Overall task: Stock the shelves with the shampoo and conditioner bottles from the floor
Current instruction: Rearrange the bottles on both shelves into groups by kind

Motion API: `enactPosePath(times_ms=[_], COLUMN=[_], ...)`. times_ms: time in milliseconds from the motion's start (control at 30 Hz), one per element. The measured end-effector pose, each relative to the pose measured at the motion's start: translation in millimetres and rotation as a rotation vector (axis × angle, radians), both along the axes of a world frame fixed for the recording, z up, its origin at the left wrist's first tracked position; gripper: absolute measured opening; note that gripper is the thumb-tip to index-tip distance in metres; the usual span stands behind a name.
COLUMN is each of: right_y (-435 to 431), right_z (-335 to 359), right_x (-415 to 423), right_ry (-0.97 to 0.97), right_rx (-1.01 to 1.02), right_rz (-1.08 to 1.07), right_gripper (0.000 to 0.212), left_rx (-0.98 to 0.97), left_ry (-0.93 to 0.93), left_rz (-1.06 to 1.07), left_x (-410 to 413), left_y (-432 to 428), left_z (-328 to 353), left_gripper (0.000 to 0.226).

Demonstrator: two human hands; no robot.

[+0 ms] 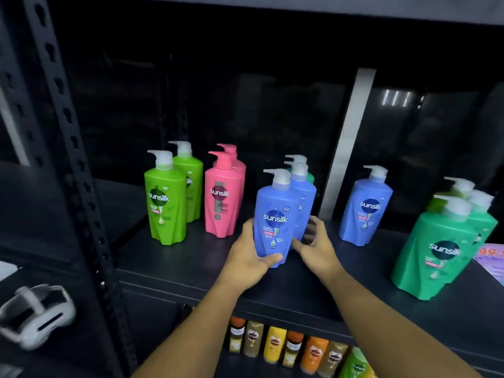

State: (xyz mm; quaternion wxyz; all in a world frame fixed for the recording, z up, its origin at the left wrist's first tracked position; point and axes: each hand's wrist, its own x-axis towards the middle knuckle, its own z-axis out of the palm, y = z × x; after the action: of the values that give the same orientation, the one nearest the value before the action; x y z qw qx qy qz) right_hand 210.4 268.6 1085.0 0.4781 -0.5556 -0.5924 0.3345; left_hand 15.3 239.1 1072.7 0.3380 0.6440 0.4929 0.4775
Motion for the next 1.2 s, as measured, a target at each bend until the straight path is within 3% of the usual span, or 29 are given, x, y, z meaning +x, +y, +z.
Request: enactPosePath(times_ms=[533,1033,1200], right_y=[11,-27,-44], right_z=[-13,-10,-13], right_x=[0,63,89], right_ry=[0.068,0.038,0.032], right_rx=[0.054,0.031,0.019], right_rz=[-0.051,-0.259,-0.333], right_gripper=[0.06,0.052,0.061], left_rx=[-0.039,-0.041,-0.061], left_ry=[0.055,0.16,0.211], left_rz=[0.174,0.004,-0.006], left_x=[3,0,7], left_y=[4,6,3], left_z=[2,3,3], left_gripper=[0.085,0.086,0.086])
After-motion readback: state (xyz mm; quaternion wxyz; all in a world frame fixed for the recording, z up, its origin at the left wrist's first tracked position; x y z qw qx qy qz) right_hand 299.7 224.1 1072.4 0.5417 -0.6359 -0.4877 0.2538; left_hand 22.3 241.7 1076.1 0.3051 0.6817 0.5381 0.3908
